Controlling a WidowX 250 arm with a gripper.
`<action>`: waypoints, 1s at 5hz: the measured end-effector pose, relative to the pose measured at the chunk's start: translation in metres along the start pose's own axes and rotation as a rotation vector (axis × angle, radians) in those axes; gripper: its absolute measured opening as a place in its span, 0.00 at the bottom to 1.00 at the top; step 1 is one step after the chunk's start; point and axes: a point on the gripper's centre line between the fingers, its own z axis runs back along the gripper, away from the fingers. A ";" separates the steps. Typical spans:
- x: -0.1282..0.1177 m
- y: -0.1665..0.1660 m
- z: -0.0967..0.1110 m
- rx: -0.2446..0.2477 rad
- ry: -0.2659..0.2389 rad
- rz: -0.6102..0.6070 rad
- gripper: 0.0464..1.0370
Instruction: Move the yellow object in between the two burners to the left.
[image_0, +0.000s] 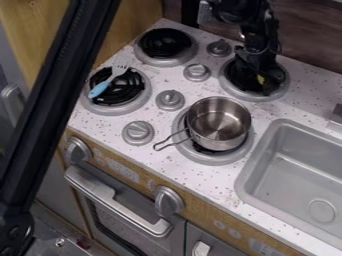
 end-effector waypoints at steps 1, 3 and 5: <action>0.002 -0.002 -0.002 -0.008 -0.027 0.026 0.66; 0.000 -0.003 -0.001 -0.010 -0.017 0.024 0.17; -0.016 0.036 0.032 0.074 -0.038 0.081 0.02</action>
